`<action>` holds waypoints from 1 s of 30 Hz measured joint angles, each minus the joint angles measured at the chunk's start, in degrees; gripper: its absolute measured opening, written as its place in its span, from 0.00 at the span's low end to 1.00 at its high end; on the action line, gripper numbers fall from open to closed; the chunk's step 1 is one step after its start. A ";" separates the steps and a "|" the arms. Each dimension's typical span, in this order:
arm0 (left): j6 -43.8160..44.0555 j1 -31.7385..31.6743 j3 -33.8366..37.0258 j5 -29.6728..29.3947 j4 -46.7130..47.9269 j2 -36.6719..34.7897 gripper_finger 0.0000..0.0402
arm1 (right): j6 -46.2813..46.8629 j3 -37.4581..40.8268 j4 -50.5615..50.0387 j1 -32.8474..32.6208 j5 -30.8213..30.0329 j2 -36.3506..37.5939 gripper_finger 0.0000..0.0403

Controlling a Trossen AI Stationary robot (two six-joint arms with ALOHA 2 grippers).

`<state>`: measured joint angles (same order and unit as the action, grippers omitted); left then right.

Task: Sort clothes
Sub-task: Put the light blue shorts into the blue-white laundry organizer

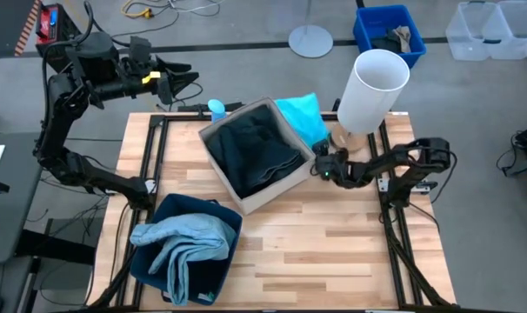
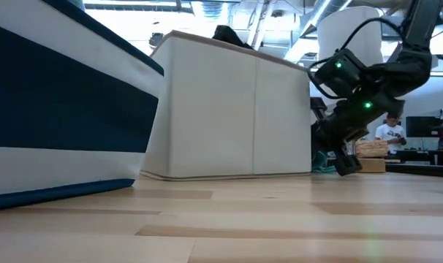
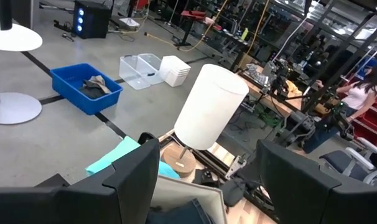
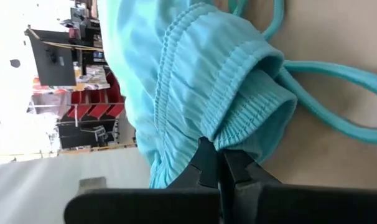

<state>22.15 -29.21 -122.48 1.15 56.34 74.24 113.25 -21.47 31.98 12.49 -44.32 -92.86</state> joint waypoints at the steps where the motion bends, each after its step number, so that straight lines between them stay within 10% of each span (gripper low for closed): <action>1: 0.00 0.00 0.00 0.00 0.00 0.00 0.65 | 0.73 0.04 0.00 -1.32 -1.26 -0.02 0.00; 13: -0.83 0.00 0.00 0.02 1.44 -0.02 0.65 | 1.64 0.33 -7.41 -13.81 -18.43 5.57 0.00; 30: -1.33 0.00 0.00 0.02 3.39 0.00 0.65 | -29.91 0.22 -4.80 -30.41 -42.79 25.09 0.00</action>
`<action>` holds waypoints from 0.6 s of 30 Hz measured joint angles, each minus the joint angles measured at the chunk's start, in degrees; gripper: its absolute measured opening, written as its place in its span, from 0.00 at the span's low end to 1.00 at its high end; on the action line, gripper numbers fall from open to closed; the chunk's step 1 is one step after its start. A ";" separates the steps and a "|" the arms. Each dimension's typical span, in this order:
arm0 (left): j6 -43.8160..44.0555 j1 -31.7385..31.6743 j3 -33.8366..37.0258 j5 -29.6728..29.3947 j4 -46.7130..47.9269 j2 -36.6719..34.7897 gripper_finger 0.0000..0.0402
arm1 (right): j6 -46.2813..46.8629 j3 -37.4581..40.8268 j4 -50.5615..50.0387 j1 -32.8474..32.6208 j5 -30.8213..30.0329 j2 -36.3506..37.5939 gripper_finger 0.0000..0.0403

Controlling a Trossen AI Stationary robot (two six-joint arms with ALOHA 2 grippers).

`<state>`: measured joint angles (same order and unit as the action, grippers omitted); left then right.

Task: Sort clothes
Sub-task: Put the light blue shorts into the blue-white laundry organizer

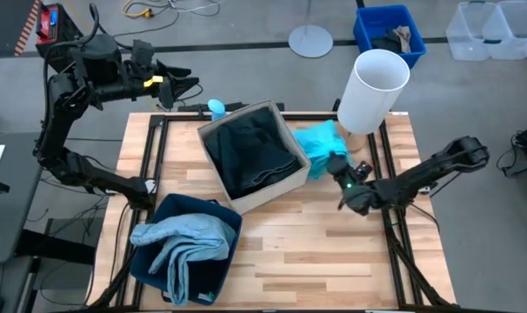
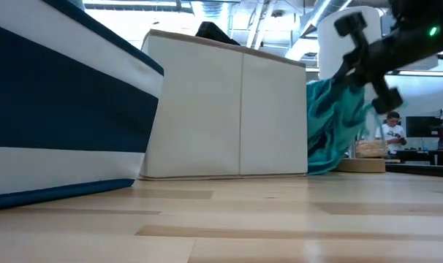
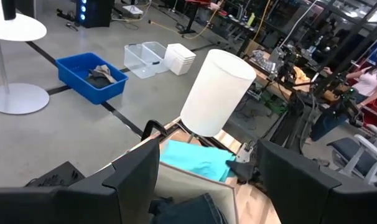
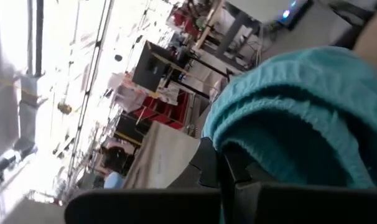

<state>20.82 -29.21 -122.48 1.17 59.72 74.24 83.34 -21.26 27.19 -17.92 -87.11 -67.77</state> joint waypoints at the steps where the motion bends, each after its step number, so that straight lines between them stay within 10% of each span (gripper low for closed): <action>1: 0.00 0.00 0.00 0.00 -0.01 0.00 0.65 | -3.45 0.00 1.17 -0.82 -0.53 1.36 0.00; 18: -1.87 0.00 0.00 0.00 -0.03 0.00 0.65 | -70.56 -5.70 29.02 -9.94 -0.36 14.49 0.00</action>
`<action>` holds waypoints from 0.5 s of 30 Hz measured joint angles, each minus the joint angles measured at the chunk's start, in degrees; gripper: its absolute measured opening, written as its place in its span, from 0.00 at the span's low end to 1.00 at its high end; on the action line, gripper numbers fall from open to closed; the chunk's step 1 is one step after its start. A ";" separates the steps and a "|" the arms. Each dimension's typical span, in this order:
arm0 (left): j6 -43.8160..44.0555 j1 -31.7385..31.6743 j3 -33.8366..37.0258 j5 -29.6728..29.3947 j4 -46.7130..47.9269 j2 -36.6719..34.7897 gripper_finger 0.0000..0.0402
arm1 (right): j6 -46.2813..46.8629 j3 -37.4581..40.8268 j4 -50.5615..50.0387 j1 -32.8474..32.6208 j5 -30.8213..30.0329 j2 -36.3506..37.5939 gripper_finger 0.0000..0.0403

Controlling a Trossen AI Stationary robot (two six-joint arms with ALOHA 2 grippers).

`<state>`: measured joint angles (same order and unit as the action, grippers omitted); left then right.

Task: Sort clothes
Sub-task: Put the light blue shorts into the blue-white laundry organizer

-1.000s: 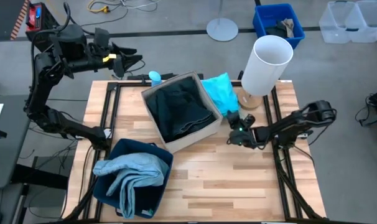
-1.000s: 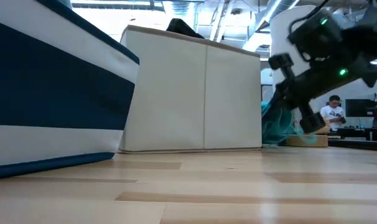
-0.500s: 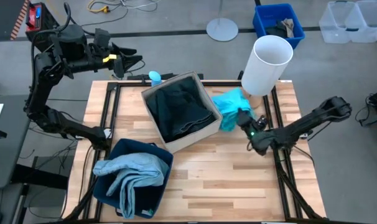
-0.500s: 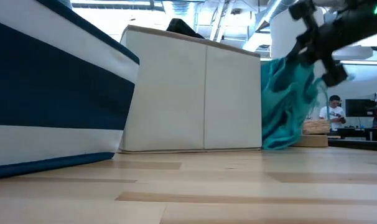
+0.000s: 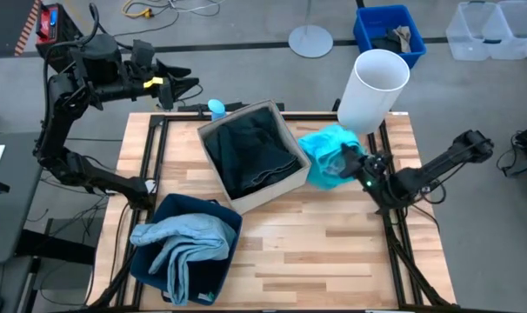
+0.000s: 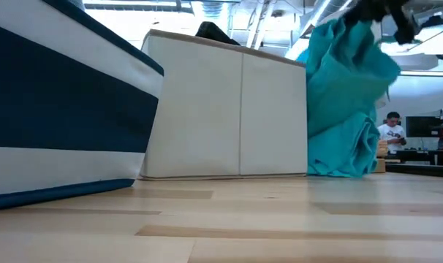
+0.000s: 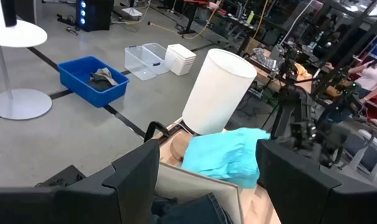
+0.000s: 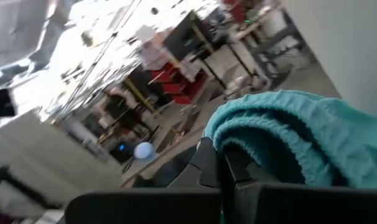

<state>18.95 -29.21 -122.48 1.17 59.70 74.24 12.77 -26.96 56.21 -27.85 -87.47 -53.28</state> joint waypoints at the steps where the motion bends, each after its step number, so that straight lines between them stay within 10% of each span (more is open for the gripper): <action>1: -0.04 0.00 0.00 0.00 -0.02 0.00 0.65 | -2.36 -0.97 0.01 -0.43 0.48 0.36 0.00; 15: -0.49 0.00 0.00 0.00 0.03 0.00 0.65 | -40.22 -23.06 -0.11 -8.09 17.49 0.79 0.00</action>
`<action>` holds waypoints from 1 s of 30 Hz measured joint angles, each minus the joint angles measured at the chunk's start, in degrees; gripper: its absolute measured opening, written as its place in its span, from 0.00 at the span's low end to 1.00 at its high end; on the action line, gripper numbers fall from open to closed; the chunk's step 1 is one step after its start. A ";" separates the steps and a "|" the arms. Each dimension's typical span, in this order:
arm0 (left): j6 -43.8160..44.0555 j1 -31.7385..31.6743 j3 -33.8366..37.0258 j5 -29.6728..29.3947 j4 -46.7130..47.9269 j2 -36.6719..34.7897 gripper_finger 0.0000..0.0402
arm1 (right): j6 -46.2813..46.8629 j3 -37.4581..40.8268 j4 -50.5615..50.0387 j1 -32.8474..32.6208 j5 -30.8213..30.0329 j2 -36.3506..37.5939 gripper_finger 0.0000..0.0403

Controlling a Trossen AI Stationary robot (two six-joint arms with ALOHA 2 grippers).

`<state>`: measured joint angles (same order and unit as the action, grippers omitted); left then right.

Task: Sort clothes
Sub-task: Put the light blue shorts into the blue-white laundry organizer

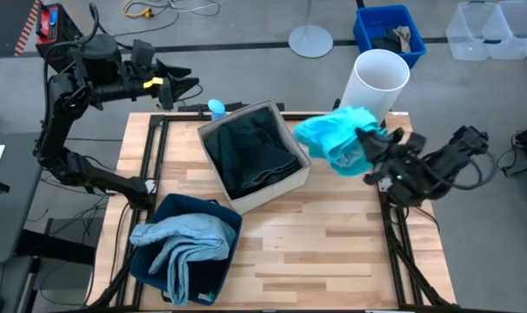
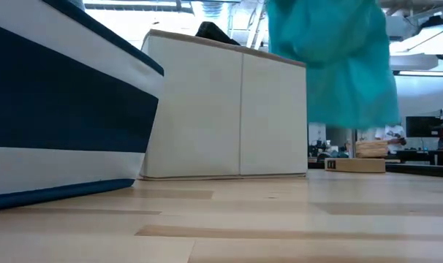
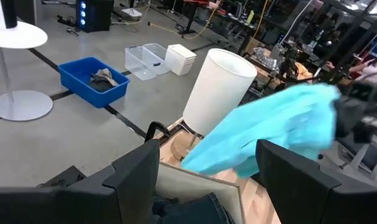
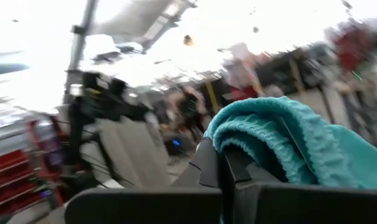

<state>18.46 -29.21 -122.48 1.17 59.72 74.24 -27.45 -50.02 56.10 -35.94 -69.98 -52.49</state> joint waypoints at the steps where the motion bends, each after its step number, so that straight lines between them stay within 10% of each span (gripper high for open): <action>1: 0.00 0.00 0.00 0.00 0.00 0.00 0.65 | -2.09 -1.61 -0.40 -0.59 2.06 -0.04 0.00; 21: 2.80 8.98 -0.02 11.03 -4.43 -0.10 0.65 | 20.04 -24.22 -25.93 3.11 40.17 -15.69 0.00; 30: 0.92 19.59 -0.03 20.20 -7.25 -1.28 0.65 | 25.86 -42.71 -29.79 7.06 43.32 -33.93 0.00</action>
<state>19.38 -9.62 -122.50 21.37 52.48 72.96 -1.59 -92.74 26.31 -28.88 -26.67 -86.42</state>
